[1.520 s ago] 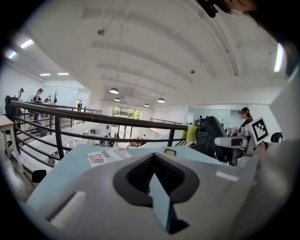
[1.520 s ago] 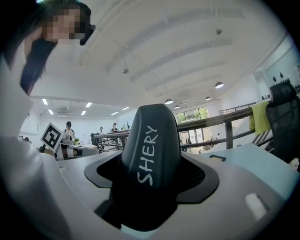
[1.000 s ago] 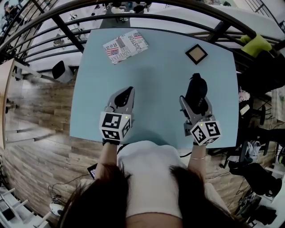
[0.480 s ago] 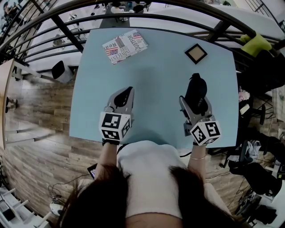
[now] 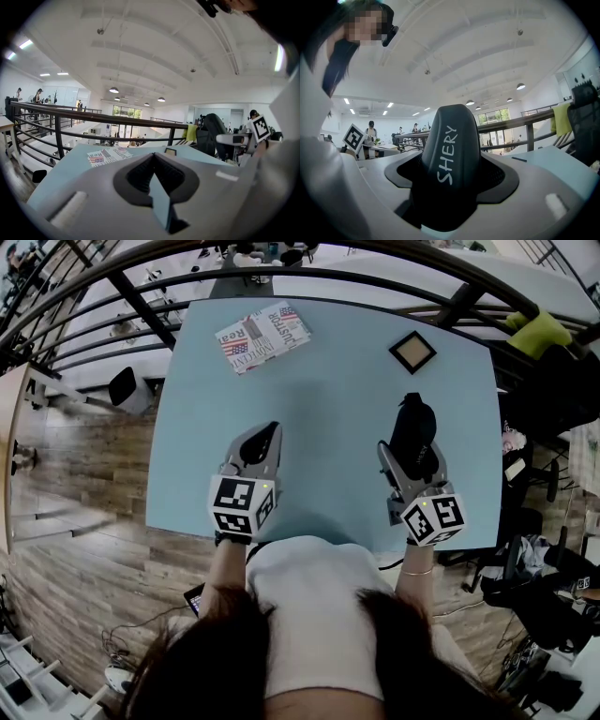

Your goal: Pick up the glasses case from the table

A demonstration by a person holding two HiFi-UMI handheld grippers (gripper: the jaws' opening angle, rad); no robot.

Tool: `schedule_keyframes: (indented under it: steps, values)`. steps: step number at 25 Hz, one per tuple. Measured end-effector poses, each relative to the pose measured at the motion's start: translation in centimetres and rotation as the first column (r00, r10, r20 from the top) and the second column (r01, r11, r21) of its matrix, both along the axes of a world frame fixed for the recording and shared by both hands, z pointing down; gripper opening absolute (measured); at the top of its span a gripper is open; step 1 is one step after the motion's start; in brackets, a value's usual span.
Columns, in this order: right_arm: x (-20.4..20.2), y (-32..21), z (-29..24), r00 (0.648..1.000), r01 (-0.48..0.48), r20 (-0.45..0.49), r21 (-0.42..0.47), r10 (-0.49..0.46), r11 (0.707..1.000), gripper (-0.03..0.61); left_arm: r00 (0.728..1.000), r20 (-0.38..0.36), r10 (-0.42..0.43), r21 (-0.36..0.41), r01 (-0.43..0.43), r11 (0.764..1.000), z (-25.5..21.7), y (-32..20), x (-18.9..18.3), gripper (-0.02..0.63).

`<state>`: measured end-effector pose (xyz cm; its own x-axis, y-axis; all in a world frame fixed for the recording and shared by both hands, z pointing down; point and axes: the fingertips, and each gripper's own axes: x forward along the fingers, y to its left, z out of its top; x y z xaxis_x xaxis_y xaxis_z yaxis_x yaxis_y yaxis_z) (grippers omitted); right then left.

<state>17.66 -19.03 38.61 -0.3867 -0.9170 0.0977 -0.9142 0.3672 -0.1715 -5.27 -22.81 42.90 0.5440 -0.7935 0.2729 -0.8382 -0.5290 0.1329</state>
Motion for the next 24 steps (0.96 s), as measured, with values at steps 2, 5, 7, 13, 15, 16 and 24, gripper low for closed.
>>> schedule_keyframes:
  steps: [2,5,7,13,15,16,24]
  values:
    - [-0.07,-0.01,-0.02,1.000,0.000,-0.001,0.001,0.000,1.000,0.351,1.000,0.000,0.000,0.000,0.000,1.000,-0.01,-0.01,-0.03,0.057]
    - [-0.12,-0.01,0.03,1.000,0.000,0.000,0.002,0.000,1.000,0.351,1.000,0.000,-0.001,0.000,0.001,1.000,0.04,-0.02,-0.07,0.057]
    - [-0.14,-0.04,0.02,1.000,-0.001,0.002,0.003,0.001,1.000,0.351,1.000,-0.002,-0.001,0.001,0.001,1.000,0.02,-0.07,-0.09,0.057]
    - [-0.13,-0.14,0.08,1.000,0.000,0.003,0.003,0.000,1.000,0.351,1.000,0.000,-0.001,0.000,0.001,1.000,0.10,-0.15,-0.10,0.057]
    - [-0.12,-0.19,0.12,1.000,0.001,0.002,0.002,-0.001,1.000,0.351,1.000,0.000,-0.001,0.000,0.001,1.000,0.13,-0.19,-0.06,0.057]
    - [-0.11,-0.21,0.14,1.000,0.001,0.001,0.002,-0.001,1.000,0.351,1.000,0.000,-0.001,0.000,0.001,1.000,0.15,-0.20,-0.03,0.057]
    - [-0.37,-0.37,0.27,1.000,0.002,0.000,-0.003,-0.002,1.000,0.351,1.000,0.000,-0.001,-0.002,0.001,1.000,0.18,-0.38,-0.26,0.057]
